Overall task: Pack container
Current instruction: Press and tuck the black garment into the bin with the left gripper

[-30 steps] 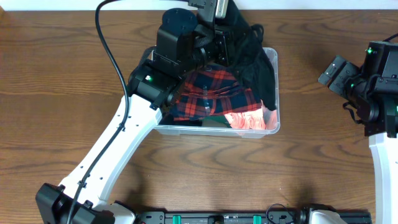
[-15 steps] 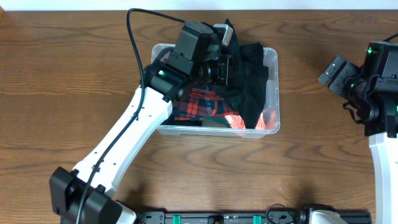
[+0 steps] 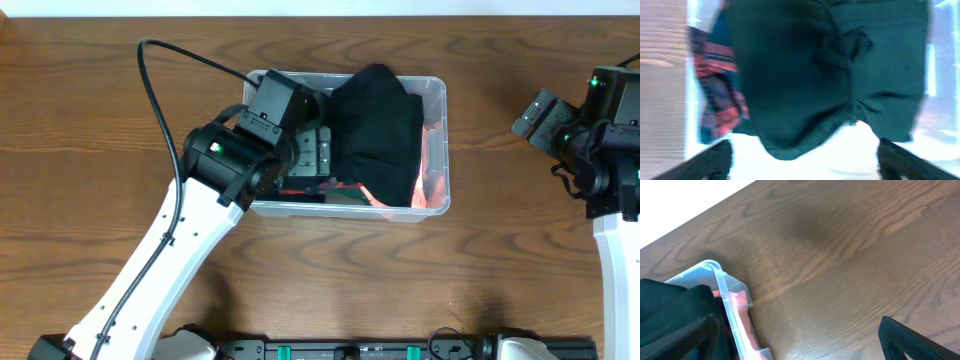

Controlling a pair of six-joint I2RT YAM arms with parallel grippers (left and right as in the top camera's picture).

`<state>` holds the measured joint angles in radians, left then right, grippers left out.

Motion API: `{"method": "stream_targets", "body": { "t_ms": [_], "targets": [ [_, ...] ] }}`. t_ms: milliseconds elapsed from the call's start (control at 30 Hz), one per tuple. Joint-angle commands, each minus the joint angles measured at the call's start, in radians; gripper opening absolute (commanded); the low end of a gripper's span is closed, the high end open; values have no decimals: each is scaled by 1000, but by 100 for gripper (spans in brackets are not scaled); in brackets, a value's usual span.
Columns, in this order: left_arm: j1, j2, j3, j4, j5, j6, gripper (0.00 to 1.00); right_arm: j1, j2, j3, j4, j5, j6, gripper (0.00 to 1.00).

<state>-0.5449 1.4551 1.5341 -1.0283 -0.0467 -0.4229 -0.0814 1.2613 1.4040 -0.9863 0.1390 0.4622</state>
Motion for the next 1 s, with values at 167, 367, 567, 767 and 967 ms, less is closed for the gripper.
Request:
{"method": "stream_targets", "body": {
  "t_ms": [167, 367, 567, 767, 967],
  "targets": [
    [1, -45, 16, 212, -92, 70, 89, -5, -3, 8, -2, 10, -4, 99],
    [0, 60, 15, 293, -89, 116, 43, -5, -3, 8, -2, 11, -3, 99],
    [0, 316, 14, 127, -55, 125, 25, -5, -3, 7, -2, 11, -3, 99],
    [0, 517, -3, 91, -43, 111, 28, -5, -3, 8, -2, 11, -4, 99],
    [-2, 552, 2, 82, -43, 112, 31, -5, -3, 8, -2, 10, -3, 99]
  ]
}}
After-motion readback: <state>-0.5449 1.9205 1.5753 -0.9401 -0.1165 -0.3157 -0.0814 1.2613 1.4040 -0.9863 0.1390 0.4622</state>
